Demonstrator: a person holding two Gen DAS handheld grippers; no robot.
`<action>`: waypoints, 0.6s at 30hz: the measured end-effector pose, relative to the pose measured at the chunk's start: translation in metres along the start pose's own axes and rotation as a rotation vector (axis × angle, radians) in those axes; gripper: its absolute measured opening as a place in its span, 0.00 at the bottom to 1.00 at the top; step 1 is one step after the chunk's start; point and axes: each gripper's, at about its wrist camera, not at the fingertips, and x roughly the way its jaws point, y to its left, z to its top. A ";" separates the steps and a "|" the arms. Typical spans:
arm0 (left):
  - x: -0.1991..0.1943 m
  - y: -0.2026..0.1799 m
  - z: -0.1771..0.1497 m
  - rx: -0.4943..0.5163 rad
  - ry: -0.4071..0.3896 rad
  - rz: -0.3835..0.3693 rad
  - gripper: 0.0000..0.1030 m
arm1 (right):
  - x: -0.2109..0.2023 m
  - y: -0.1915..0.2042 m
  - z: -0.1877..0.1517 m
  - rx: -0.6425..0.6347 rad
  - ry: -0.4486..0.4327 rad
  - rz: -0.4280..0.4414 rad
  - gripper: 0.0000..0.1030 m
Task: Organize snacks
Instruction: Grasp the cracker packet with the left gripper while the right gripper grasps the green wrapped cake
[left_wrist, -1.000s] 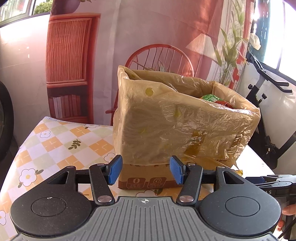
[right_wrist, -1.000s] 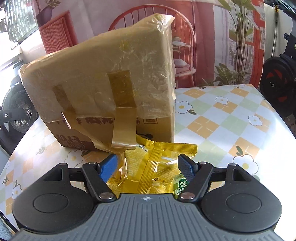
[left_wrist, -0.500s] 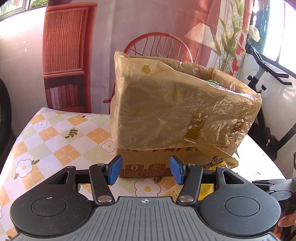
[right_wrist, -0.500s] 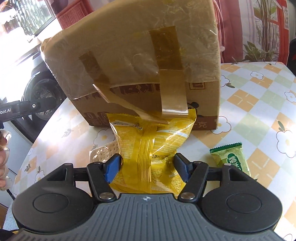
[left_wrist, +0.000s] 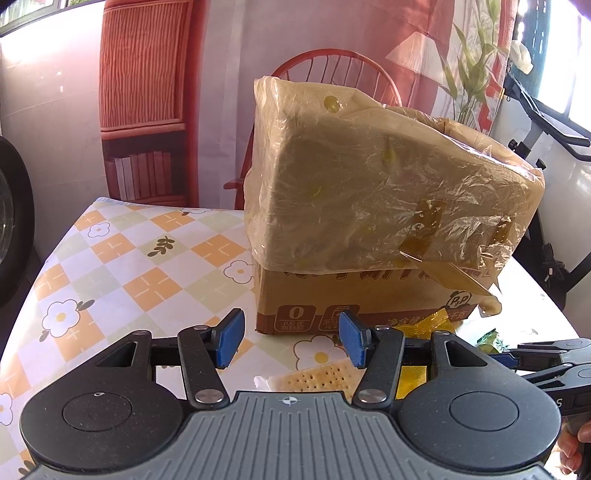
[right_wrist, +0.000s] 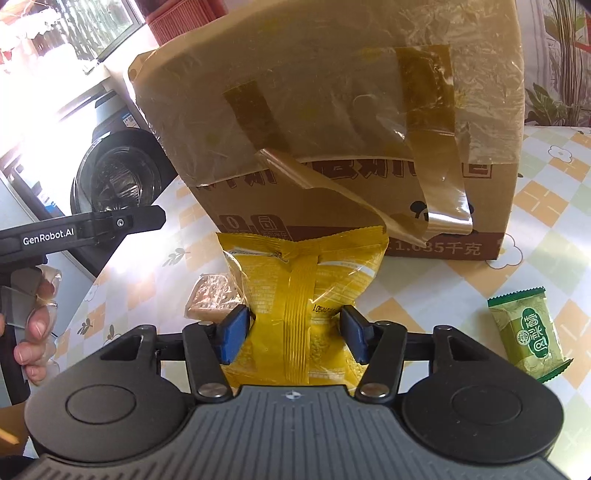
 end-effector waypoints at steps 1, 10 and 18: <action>0.002 0.001 -0.001 0.005 0.003 -0.001 0.57 | -0.002 -0.002 0.001 -0.003 -0.007 -0.011 0.55; 0.025 0.012 -0.014 0.039 0.066 0.015 0.57 | -0.019 -0.027 0.003 0.026 -0.050 -0.077 0.57; 0.032 0.007 -0.020 0.068 0.088 -0.021 0.57 | -0.017 -0.024 0.004 0.010 -0.033 -0.052 0.59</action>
